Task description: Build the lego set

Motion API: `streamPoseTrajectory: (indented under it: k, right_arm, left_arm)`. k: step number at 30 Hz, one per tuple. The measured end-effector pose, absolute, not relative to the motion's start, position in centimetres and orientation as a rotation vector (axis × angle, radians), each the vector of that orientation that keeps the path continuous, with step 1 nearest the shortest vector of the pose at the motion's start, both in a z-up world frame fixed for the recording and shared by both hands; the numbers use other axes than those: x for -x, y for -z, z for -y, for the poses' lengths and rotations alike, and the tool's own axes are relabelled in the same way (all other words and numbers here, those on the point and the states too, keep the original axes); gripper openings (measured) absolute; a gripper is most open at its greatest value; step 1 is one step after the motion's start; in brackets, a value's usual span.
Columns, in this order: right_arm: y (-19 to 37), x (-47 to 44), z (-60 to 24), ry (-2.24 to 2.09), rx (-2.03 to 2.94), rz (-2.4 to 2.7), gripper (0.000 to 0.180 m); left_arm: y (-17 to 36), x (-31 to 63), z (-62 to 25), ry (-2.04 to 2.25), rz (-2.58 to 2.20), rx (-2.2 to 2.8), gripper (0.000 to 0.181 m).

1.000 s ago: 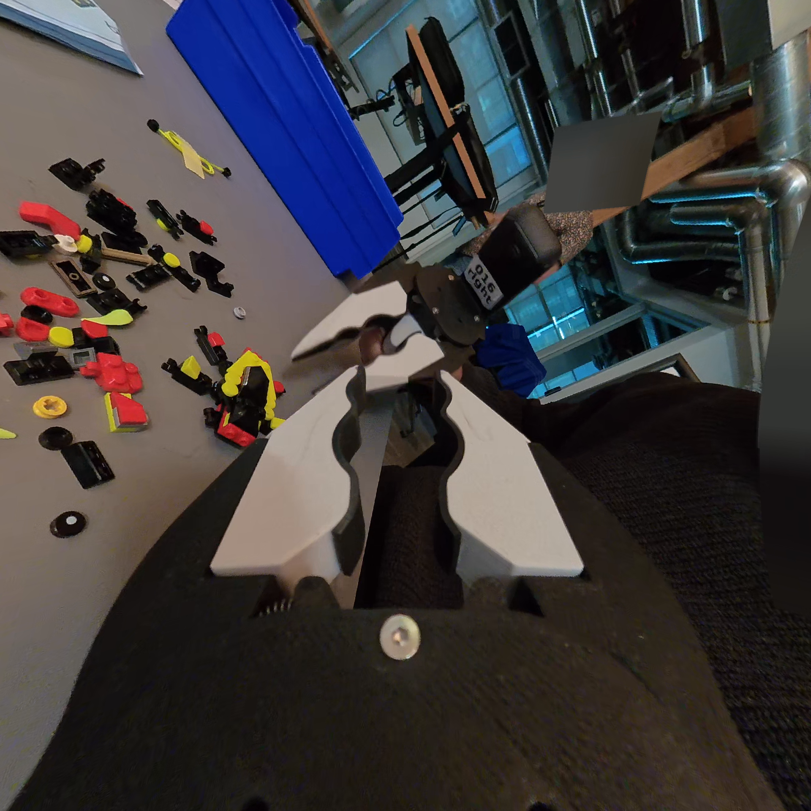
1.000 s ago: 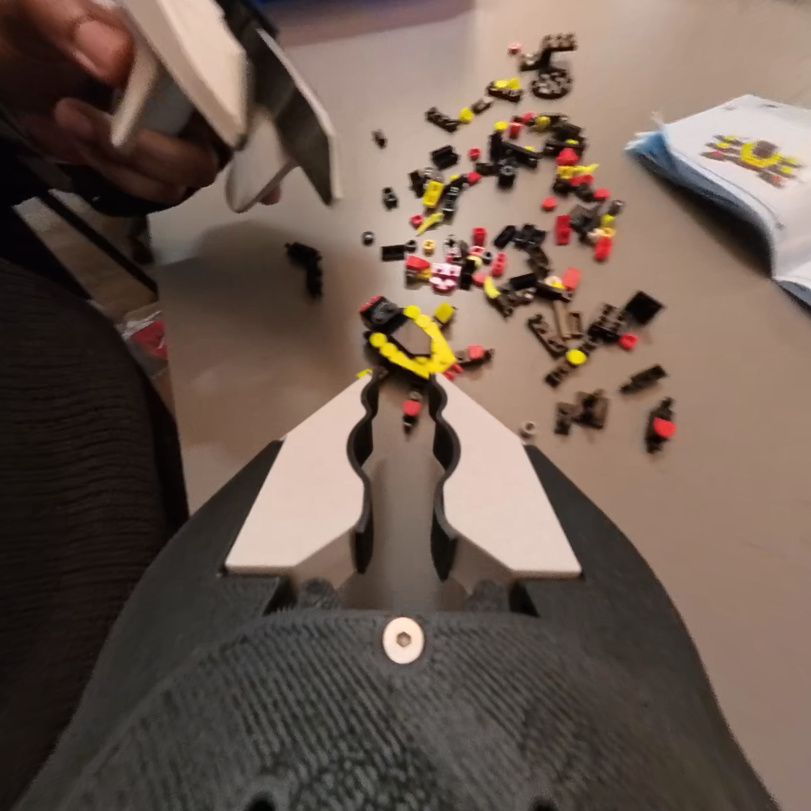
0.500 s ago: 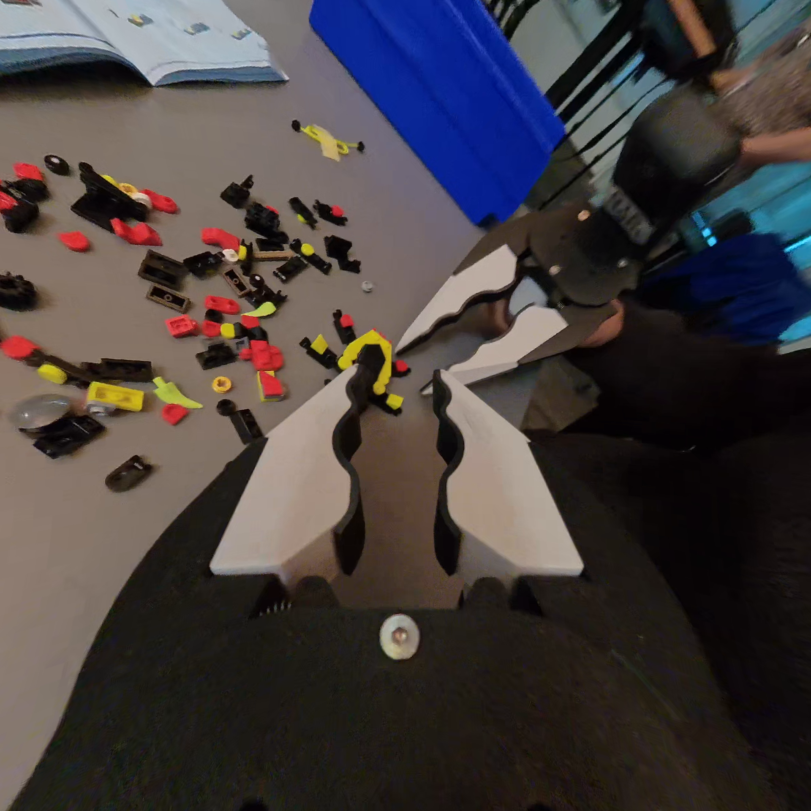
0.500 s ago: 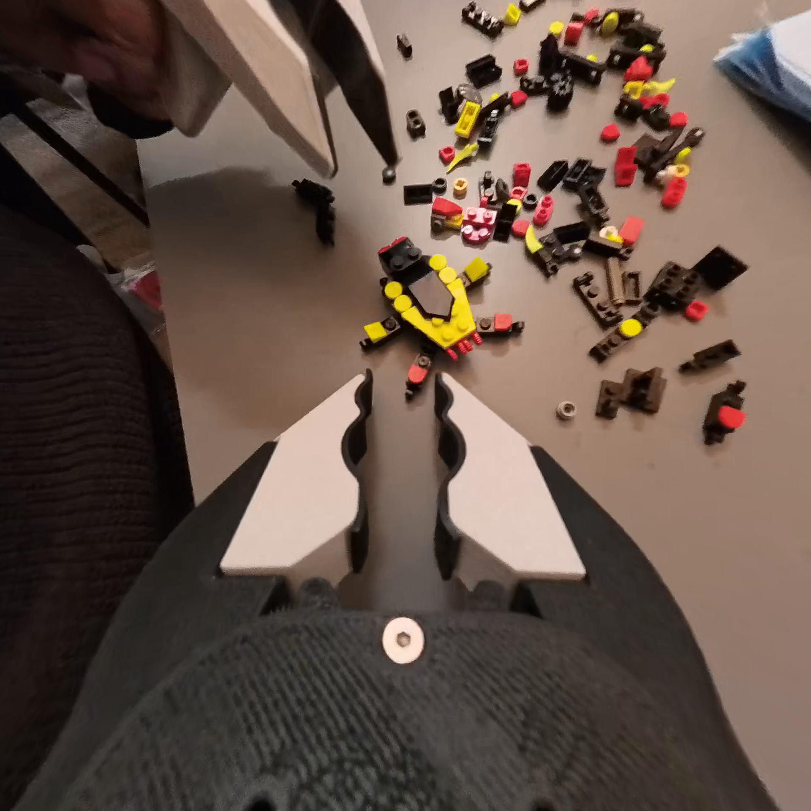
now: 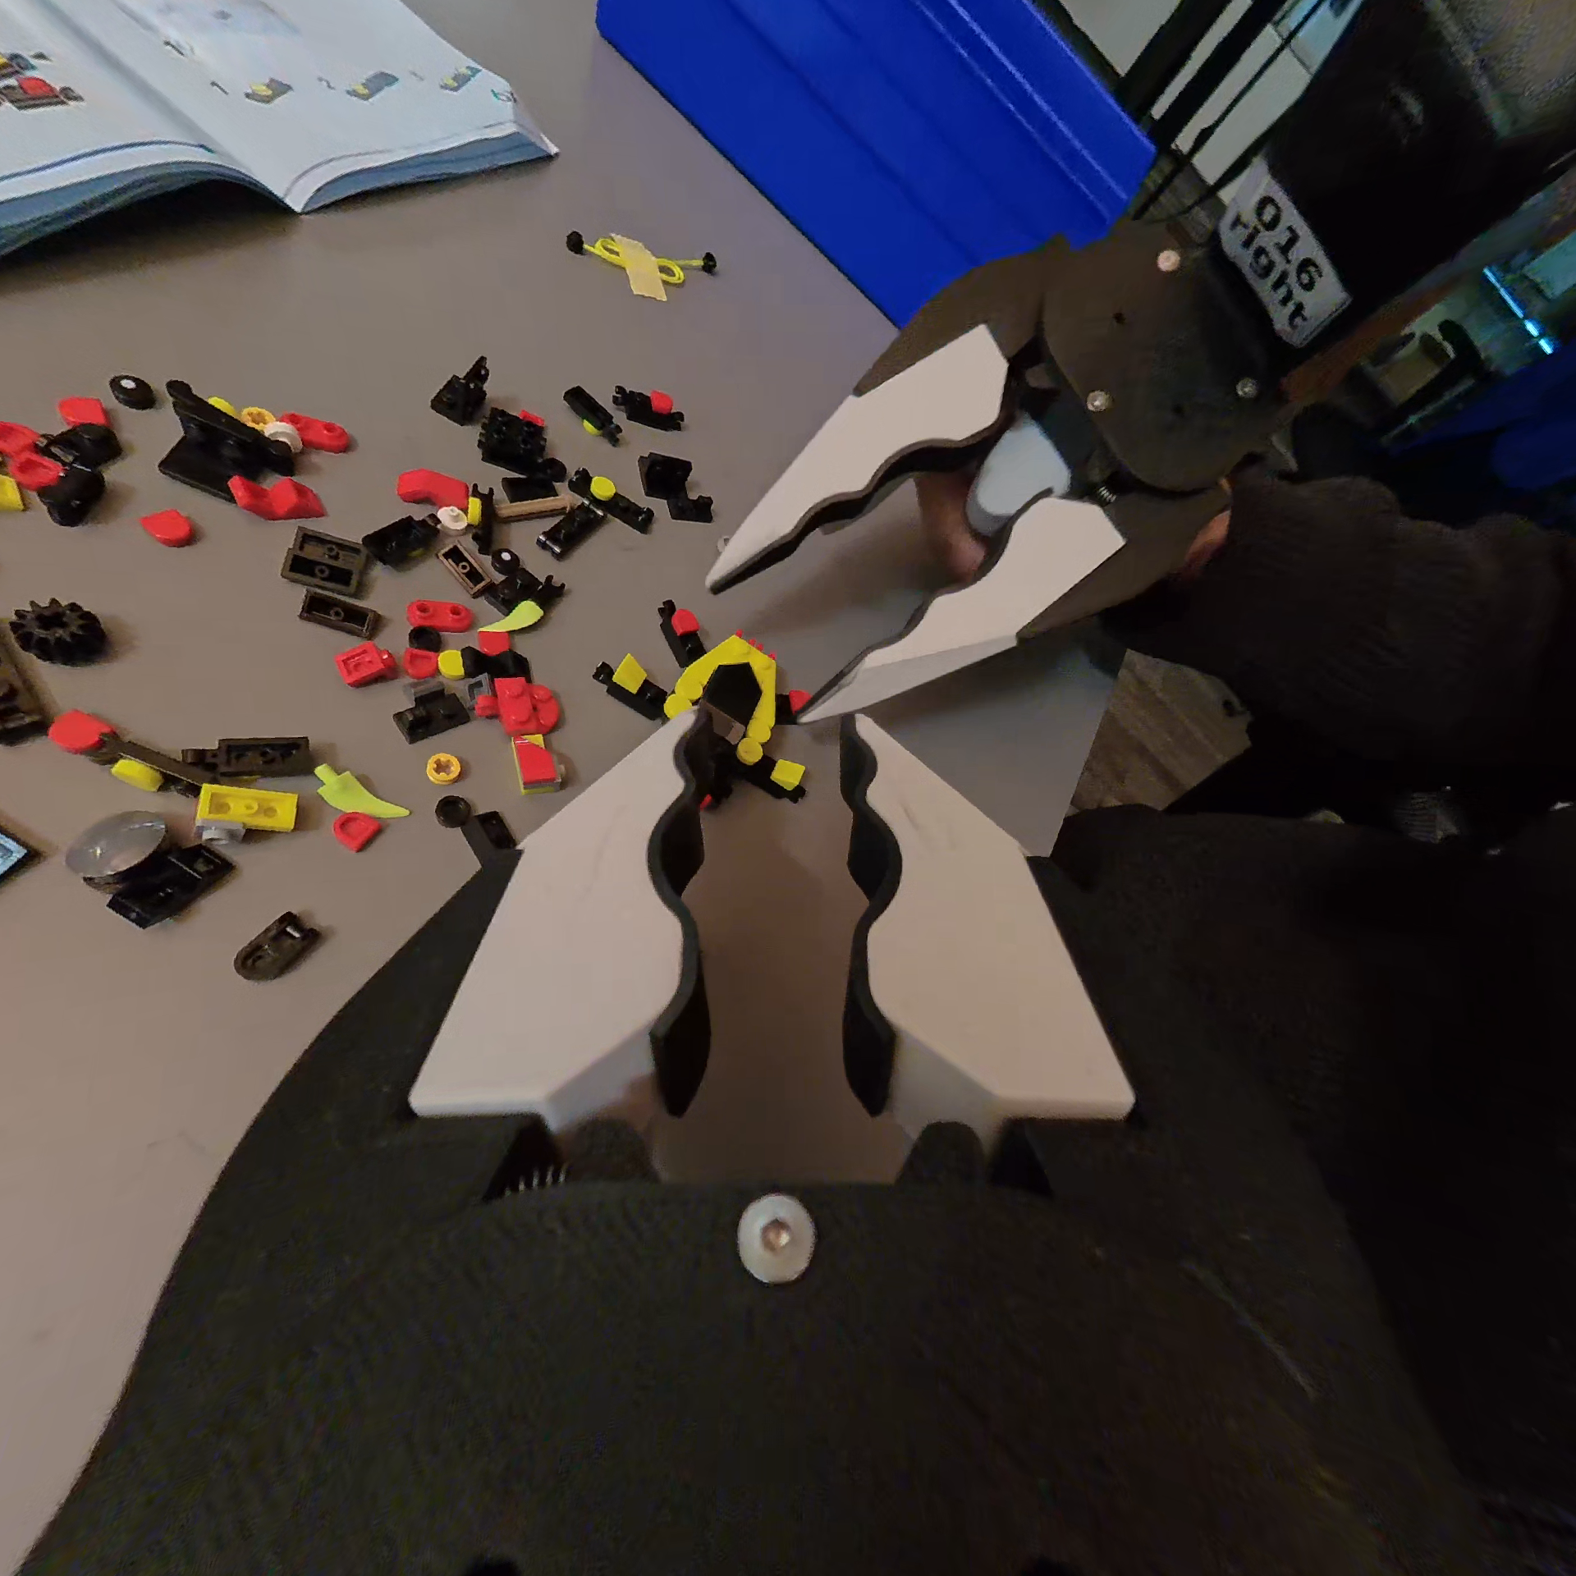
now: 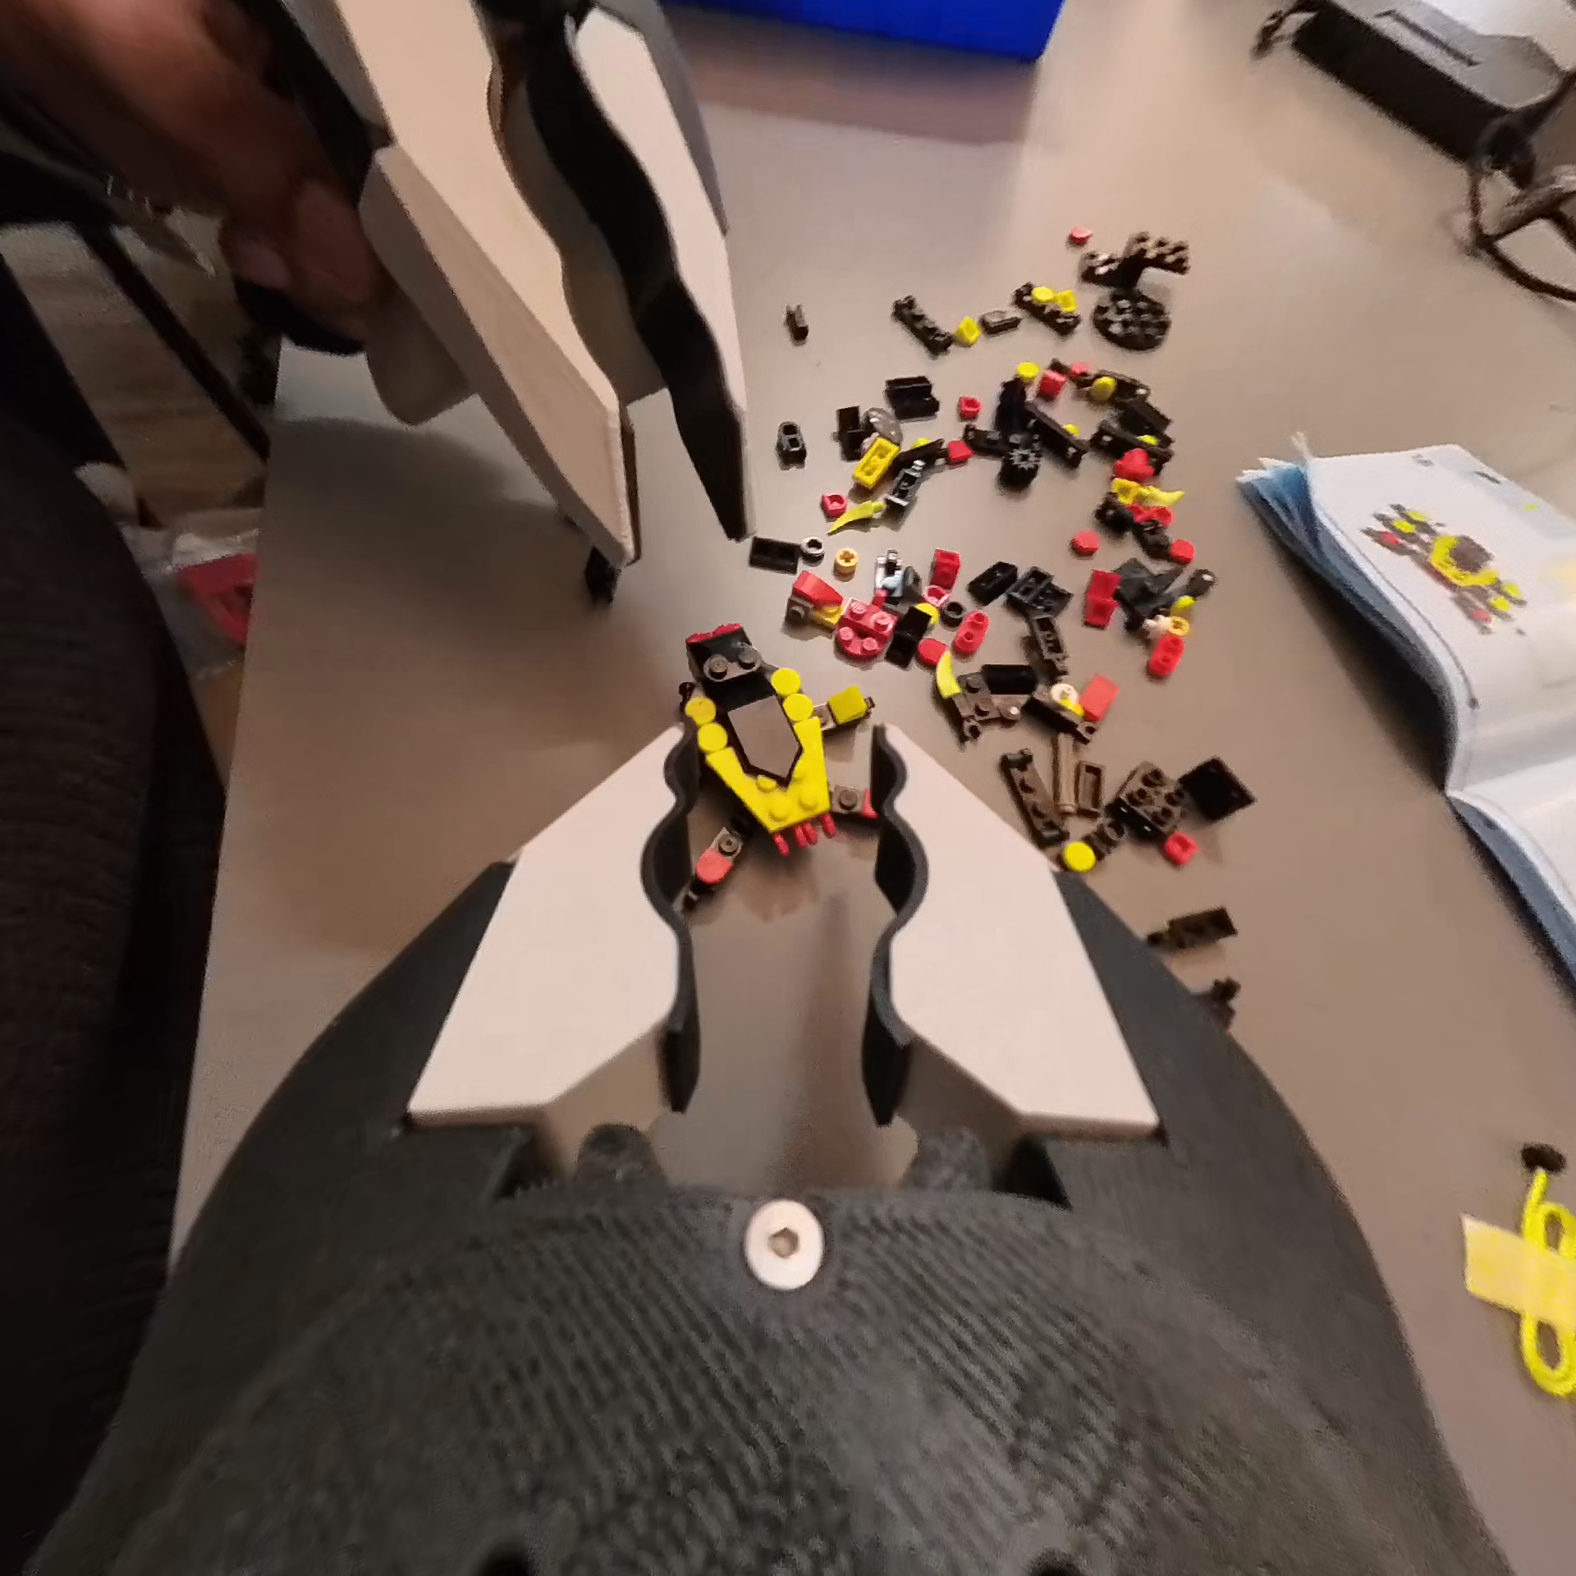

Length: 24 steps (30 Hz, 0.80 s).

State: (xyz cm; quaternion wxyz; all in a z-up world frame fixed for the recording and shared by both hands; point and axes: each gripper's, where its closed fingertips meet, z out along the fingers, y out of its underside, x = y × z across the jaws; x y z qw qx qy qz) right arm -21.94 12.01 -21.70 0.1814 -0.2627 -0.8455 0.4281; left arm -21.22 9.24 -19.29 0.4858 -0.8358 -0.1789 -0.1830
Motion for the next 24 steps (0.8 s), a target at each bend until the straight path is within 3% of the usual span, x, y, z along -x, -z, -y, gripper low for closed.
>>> streamPoseTrajectory:
  k: [11,24]
  right_arm:
    - [23.9,21.4,-12.6,-1.106,0.747,2.529,0.024]
    - [24.0,19.9,-14.6,-0.963,1.116,2.364,0.023]
  left_arm:
    - [18.9,21.4,-8.7,0.453,0.45,2.014,0.029]
    - [18.9,21.4,-8.6,0.468,0.451,2.01,0.027]
